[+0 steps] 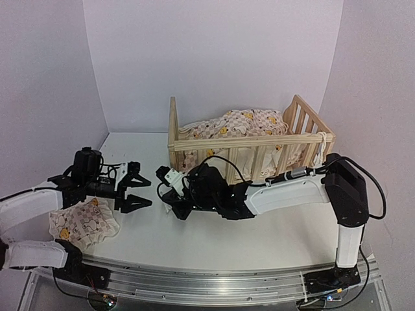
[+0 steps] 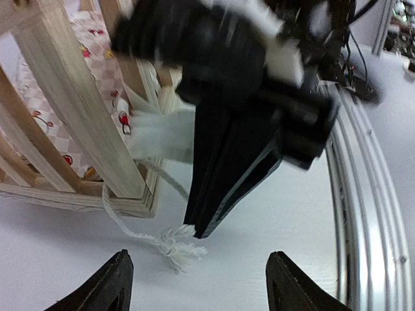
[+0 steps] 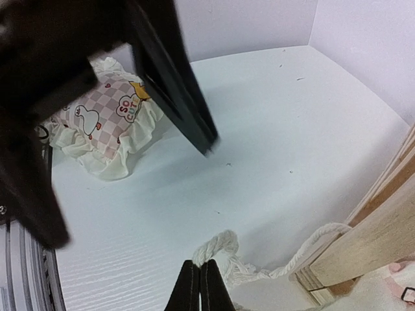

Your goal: Set up the pet bed

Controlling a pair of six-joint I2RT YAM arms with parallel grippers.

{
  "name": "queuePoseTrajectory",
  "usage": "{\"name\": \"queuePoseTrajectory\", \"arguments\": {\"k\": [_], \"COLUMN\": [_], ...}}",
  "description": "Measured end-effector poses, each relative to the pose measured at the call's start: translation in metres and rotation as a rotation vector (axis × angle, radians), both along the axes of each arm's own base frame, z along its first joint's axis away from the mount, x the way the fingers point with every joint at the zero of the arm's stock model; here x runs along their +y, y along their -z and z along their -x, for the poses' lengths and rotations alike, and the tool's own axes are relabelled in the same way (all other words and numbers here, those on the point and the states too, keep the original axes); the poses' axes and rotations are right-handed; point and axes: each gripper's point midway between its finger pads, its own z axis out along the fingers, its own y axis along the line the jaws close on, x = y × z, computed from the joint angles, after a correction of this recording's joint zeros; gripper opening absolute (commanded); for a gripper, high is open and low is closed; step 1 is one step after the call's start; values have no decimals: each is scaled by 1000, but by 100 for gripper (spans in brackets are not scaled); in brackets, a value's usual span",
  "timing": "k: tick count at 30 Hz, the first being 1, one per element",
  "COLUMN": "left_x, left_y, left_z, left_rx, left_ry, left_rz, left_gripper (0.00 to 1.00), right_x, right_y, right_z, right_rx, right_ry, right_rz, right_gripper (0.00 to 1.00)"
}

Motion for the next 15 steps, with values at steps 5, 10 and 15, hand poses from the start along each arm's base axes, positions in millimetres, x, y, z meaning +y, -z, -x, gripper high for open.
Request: {"name": "queuePoseTrajectory", "arguments": {"k": [5, 10, 15], "left_x": [-15, -22, -29], "left_y": [45, 45, 41], "left_z": [-25, -25, -26], "left_rx": [-20, -31, -36], "left_ry": [137, 193, 224], "left_rz": [-138, -100, -59], "left_gripper": [77, 57, 26], "right_x": [1, 2, 1], "right_y": [-12, -26, -26], "right_z": [0, 2, 5], "right_rx": [-11, -25, -24], "right_ry": [-7, -16, -26], "right_rz": [-33, -73, -80], "right_gripper": [0, 0, 0]}}
